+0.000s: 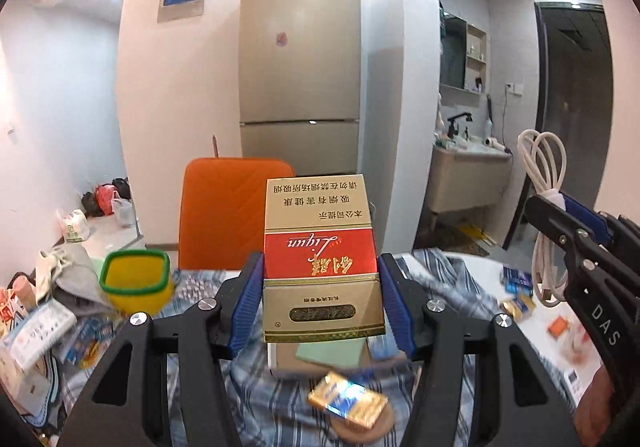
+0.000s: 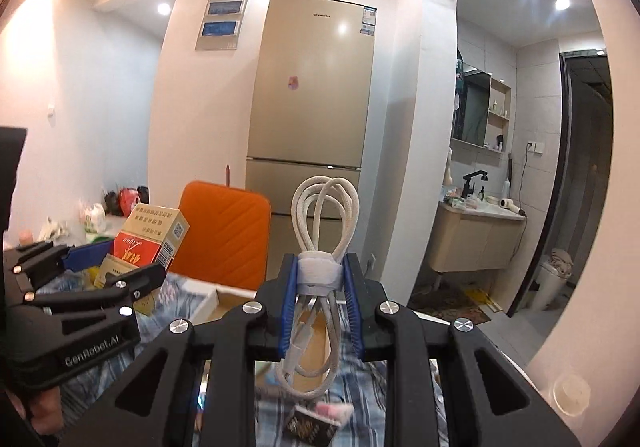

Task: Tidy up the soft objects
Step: 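Carry the red-white pack into the box and open the left tool while the right tool carries the cable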

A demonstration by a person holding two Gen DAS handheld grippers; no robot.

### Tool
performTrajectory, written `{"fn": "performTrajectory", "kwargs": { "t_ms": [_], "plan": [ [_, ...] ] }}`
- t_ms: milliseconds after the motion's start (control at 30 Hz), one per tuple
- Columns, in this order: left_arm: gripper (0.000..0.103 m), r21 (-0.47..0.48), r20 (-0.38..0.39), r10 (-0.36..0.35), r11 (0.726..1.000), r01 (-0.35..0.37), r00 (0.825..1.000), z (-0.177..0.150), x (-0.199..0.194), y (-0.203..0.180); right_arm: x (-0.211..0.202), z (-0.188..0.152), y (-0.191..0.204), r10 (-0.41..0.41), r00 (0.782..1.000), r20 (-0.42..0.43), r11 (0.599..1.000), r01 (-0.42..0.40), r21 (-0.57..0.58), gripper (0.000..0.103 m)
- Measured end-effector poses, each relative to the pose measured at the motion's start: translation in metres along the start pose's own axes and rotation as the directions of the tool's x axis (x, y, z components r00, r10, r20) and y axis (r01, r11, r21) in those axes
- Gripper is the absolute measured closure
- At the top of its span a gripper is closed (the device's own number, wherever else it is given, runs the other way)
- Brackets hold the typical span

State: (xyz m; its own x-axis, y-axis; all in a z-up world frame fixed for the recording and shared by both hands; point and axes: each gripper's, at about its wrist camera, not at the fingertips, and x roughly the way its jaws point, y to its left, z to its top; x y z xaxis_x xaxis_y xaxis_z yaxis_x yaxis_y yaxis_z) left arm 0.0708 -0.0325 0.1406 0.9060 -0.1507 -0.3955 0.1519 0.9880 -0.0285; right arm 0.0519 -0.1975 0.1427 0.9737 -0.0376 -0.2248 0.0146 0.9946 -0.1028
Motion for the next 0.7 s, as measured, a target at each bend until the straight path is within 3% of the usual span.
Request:
{"fn": "performTrajectory", "kwargs": {
  "t_ms": [167,300,467,600,700],
  "plan": [
    [0.048,0.024,0.023,0.013,1.000,-0.014,1.000,0.018,0.012,-0.002,0.032,0.017,0.003,0.039,0.999,-0.028,0.999,-0.039,0.001,0.078],
    [0.048,0.018,-0.007,0.019,1.000,-0.019,1.000,0.021,0.034,0.001,0.058,0.016,0.004,0.058,0.996,-0.071,0.998,-0.057,0.013,0.078],
    [0.048,-0.001,-0.114,0.008,1.000,-0.008,0.993,0.008,0.076,0.005,0.098,-0.001,-0.002,0.073,0.985,-0.158,0.997,-0.066,0.049,0.078],
    [0.048,0.005,-0.207,0.020,1.000,-0.020,0.978,-0.011,0.112,0.005,0.131,-0.021,-0.002,0.017,0.975,-0.220,1.000,-0.014,0.014,0.078],
    [0.048,0.000,-0.274,0.015,1.000,-0.016,0.962,-0.025,0.136,0.005,0.159,-0.039,-0.001,0.057,0.950,-0.308,0.998,-0.050,0.032,0.078]
  ]
}}
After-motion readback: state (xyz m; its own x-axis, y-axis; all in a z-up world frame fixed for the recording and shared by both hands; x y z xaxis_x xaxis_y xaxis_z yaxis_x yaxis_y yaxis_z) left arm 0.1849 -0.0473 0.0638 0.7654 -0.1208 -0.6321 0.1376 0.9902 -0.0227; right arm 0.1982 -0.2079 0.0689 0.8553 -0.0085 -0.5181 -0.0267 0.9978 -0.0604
